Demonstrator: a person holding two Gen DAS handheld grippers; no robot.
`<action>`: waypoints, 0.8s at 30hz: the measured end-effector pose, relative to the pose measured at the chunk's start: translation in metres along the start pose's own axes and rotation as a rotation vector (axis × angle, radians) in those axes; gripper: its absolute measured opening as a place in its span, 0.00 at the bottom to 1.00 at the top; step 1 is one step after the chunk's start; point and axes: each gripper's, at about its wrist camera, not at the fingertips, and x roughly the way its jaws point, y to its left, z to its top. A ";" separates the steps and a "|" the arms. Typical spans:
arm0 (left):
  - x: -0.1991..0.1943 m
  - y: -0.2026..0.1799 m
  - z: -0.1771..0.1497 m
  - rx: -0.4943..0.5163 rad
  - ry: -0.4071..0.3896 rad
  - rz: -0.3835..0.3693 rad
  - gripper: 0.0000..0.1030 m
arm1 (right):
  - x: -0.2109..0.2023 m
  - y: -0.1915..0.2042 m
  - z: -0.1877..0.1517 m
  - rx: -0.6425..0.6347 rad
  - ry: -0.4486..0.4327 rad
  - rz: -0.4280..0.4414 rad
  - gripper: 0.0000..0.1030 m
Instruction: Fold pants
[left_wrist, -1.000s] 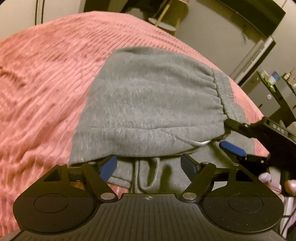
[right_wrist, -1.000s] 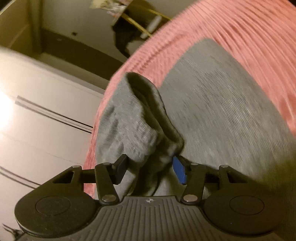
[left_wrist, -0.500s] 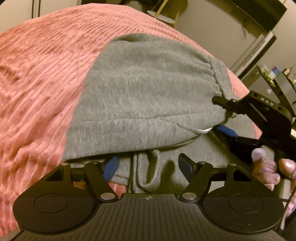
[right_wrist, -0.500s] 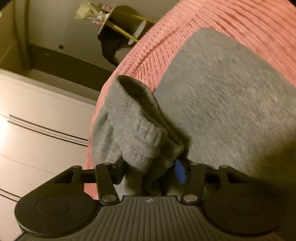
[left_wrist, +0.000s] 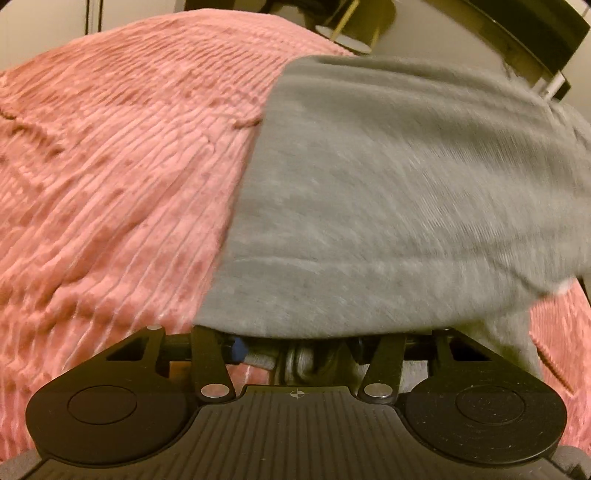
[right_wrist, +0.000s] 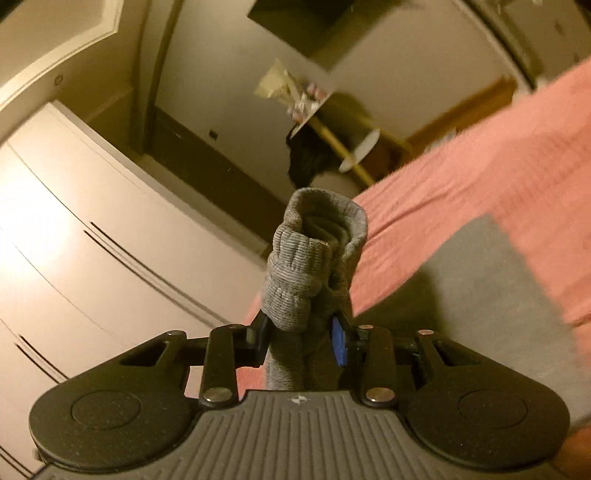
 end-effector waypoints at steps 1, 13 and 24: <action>0.001 -0.002 0.000 0.010 0.002 0.010 0.54 | -0.002 -0.009 -0.003 -0.011 0.012 -0.038 0.34; -0.027 -0.003 -0.006 0.019 -0.035 -0.141 0.64 | 0.014 -0.090 -0.019 0.253 0.139 -0.174 0.70; -0.058 0.015 0.003 -0.135 -0.116 -0.254 0.75 | 0.029 -0.108 -0.021 0.403 0.137 -0.126 0.47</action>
